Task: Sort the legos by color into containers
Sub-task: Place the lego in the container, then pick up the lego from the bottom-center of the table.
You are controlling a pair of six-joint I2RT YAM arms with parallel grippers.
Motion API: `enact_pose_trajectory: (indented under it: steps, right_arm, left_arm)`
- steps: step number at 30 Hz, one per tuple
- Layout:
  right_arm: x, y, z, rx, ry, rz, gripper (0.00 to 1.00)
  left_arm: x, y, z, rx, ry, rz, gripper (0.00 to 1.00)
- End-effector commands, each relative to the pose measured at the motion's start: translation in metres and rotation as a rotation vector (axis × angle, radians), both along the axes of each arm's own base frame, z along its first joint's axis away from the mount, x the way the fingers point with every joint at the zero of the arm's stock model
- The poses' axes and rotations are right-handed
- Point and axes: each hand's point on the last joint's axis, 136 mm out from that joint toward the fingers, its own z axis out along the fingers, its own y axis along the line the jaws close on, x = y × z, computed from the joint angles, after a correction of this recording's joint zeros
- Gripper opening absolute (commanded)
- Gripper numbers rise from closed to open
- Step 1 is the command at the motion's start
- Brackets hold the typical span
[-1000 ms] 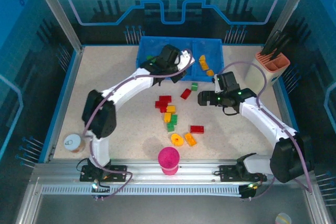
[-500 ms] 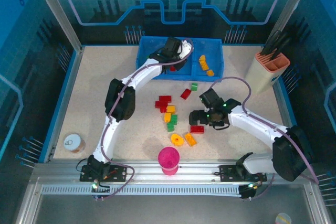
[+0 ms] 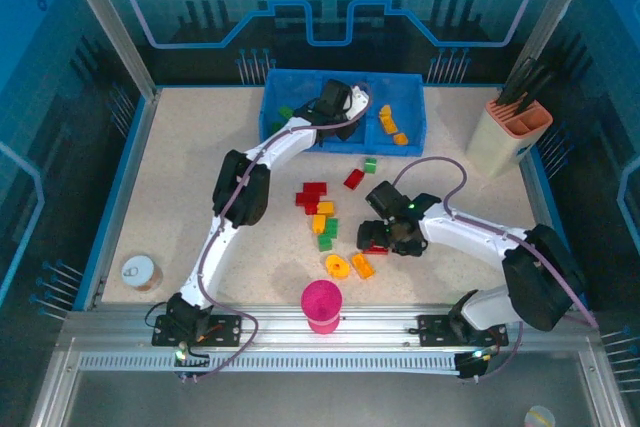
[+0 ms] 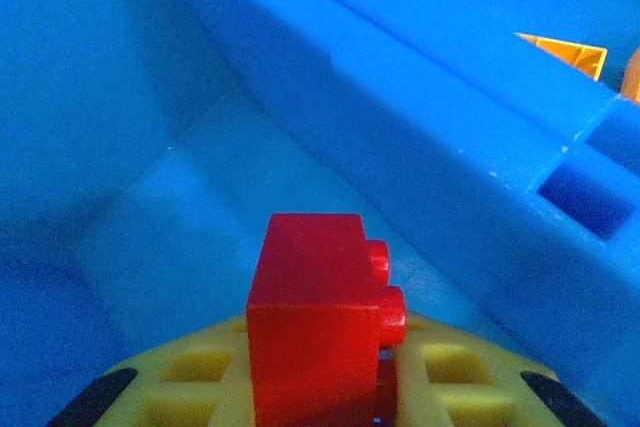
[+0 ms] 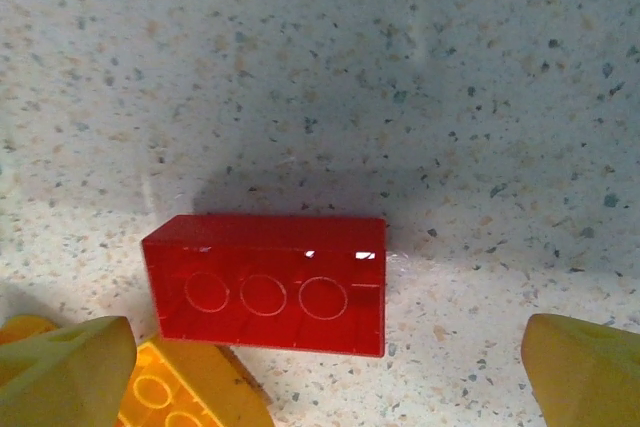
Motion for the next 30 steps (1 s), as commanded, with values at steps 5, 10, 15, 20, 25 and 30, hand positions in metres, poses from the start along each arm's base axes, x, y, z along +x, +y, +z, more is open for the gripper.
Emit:
enact_pose_trajectory:
  steps: [5, 10, 15, 20, 25, 30]
  right_arm:
    - [0.003, 0.010, -0.007, -0.022, 0.021, -0.003, 1.00]
    - [0.004, 0.011, -0.016, -0.041, 0.039, 0.006, 0.94]
    - [0.002, 0.010, -0.023, -0.059, 0.055, 0.018, 0.88]
    - [0.004, 0.010, -0.028, -0.068, 0.047, 0.031, 0.78]
    - [0.009, 0.011, -0.030, -0.076, 0.027, 0.059, 0.59]
    - [0.013, 0.013, -0.032, -0.084, 0.015, 0.103, 0.40]
  left_arm:
    - [0.007, -0.009, 0.025, -0.067, -0.041, -0.014, 0.37]
    - [0.006, -0.010, 0.045, -0.085, -0.066, -0.017, 0.51]
    - [0.000, -0.007, 0.075, -0.096, -0.093, -0.019, 0.55]
    - [-0.008, -0.002, 0.104, -0.106, -0.132, -0.021, 0.56]
    - [-0.019, 0.005, 0.119, -0.111, -0.143, -0.017, 0.57]
    - [-0.030, 0.014, 0.127, -0.094, -0.145, -0.003, 0.57]
